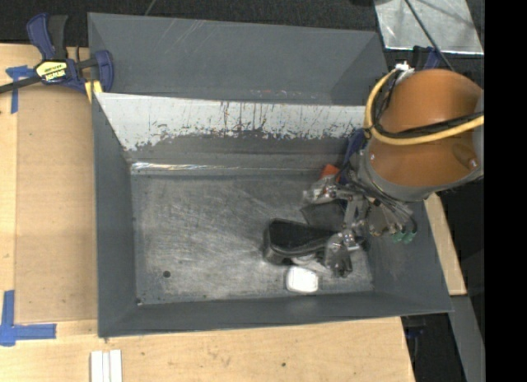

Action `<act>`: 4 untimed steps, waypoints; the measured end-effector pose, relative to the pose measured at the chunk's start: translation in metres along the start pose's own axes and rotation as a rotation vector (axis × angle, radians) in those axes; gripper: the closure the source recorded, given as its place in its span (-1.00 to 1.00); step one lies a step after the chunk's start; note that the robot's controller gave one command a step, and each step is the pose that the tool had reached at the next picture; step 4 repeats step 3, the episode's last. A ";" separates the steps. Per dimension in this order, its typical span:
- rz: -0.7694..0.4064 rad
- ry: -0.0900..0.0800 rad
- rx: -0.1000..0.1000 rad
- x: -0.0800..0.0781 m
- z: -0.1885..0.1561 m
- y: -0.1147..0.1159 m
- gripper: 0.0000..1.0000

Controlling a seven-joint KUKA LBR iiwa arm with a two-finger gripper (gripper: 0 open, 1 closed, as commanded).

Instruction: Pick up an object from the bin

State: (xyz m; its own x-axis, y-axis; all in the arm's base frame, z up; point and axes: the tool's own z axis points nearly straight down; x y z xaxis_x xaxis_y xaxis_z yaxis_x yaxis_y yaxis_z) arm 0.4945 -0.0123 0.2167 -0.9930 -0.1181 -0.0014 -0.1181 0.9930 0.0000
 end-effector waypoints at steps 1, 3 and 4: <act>-0.206 -0.003 0.001 -0.025 0.122 -0.003 -1.00; -0.195 -0.004 0.001 -0.037 -0.049 0.007 1.00; -0.195 -0.004 0.001 -0.037 -0.049 0.007 1.00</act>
Offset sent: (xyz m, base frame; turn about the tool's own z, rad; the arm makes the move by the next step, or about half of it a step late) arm 0.0242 0.0000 -0.1207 -0.2069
